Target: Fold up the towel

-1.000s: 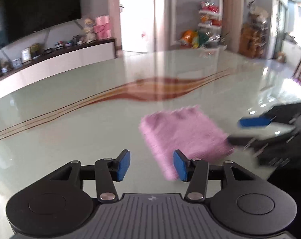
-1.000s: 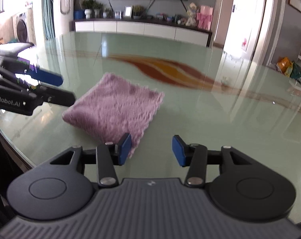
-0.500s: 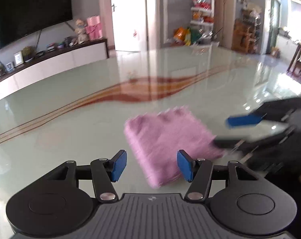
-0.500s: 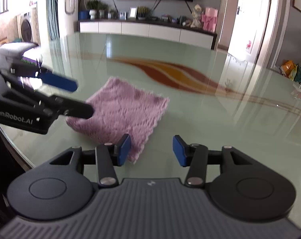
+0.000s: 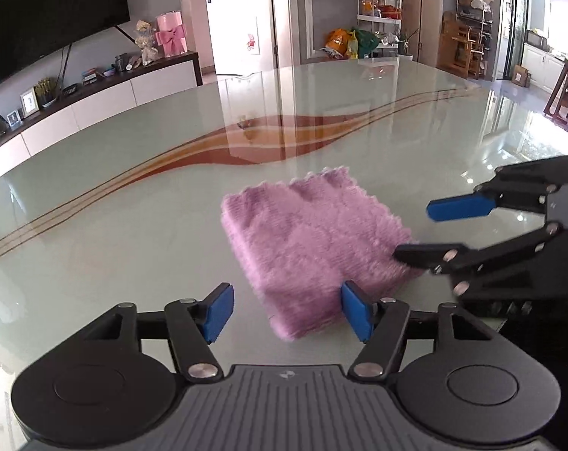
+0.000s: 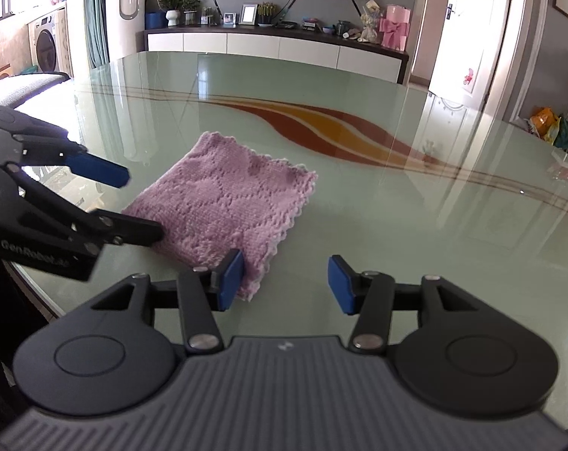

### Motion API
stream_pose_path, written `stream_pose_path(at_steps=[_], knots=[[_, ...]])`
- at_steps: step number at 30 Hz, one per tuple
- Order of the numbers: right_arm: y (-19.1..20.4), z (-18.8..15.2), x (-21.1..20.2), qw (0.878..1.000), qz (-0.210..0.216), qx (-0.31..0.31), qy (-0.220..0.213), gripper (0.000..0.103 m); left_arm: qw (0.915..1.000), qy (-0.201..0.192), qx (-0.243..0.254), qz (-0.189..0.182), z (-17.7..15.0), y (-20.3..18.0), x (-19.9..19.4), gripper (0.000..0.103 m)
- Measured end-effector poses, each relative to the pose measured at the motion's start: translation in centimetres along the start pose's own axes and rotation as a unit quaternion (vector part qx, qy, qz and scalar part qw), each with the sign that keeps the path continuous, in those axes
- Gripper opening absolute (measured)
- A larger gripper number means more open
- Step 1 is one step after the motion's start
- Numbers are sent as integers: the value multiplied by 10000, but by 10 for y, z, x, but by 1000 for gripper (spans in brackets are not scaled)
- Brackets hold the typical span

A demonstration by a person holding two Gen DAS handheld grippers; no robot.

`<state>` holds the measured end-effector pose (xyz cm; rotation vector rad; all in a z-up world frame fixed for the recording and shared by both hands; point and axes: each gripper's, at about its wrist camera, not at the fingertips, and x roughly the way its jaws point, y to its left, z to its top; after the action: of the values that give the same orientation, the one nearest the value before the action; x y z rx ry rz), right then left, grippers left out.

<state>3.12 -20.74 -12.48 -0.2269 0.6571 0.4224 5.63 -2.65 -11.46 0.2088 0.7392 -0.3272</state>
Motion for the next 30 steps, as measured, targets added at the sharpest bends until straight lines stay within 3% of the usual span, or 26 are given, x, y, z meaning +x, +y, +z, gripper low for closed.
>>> stream_pose_path(at_steps=[6,12,16,19,23,26,30], knots=[[-2,0,-1,10000,16,-14,14,50,9995,25,-293,118,-2,16,-12,67],[-2,0,-2,10000,4,-19,18,50,9993,-284,-244,-29,16,5,-18,67],[-2,0,-2,10000,14,4,33,50,9999,-17,-11,125,13,-2,6,67],[-4,1,-2,10000,22,31,34,52,9995,-37,-306,52,7,9,2,70],[-4,3,-2,10000,41,31,42,54,9988,-17,-416,251,1,22,-8,70],[-5,14,-4,10000,66,-18,-66,53,9979,-262,-465,380,9,24,-19,63],[-7,34,6,9995,-83,-85,-281,53,9975,-525,-385,257,34,23,-15,63]])
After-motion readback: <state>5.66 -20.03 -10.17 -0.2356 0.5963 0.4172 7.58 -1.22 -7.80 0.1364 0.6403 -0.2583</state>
